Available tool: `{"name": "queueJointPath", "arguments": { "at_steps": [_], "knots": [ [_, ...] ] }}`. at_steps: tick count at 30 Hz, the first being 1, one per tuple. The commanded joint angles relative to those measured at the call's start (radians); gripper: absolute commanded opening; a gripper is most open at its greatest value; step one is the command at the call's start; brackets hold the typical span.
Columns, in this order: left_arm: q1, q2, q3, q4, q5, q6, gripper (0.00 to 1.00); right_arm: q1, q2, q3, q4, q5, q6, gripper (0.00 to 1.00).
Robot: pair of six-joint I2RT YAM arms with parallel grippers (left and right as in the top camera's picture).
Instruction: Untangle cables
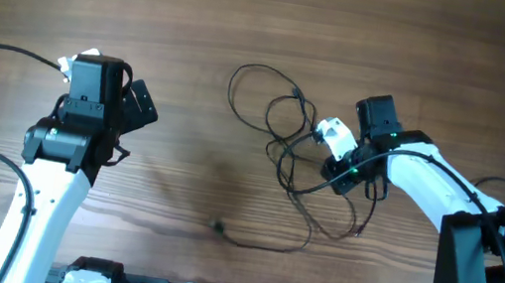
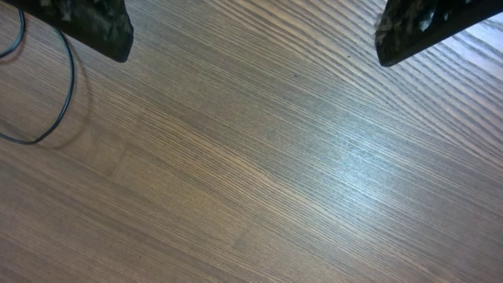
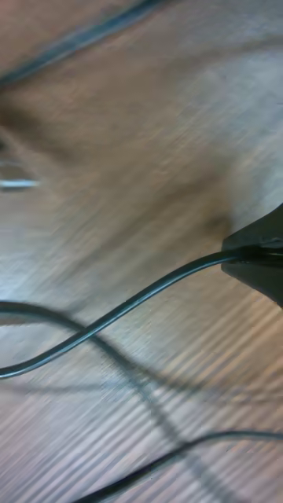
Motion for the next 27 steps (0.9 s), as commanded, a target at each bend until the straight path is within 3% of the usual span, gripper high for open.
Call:
{"name": "queueJointPath", "arguments": {
  "at_steps": [1,5,7,12,16,20,27],
  "knots": [
    [0.006,-0.003,-0.001,-0.001,0.002,-0.02,1.0,0.003,-0.088,0.094,-0.057,0.041,0.032,0.04],
    [0.006,-0.003,-0.001,-0.001,0.002,-0.02,1.0,0.003,-0.343,0.298,-0.068,0.041,0.128,0.04],
    [0.006,-0.003,-0.001,-0.001,0.002,-0.02,1.0,0.003,-0.493,0.379,0.016,0.041,0.148,0.04],
    [0.006,-0.003,-0.001,-0.001,0.002,-0.02,1.0,0.003,-0.763,0.392,0.34,0.042,0.174,0.04],
    [0.006,-0.003,-0.001,-0.001,0.002,-0.02,1.0,0.003,-0.85,0.392,0.489,0.045,0.278,0.04],
    [0.006,-0.003,-0.001,-0.001,0.002,-0.02,1.0,0.003,-0.846,0.392,0.483,0.048,0.32,0.04],
    [0.006,-0.003,-0.001,-0.001,0.002,-0.02,1.0,-0.002,-0.814,0.392,0.498,0.76,0.297,0.04]
  ]
}}
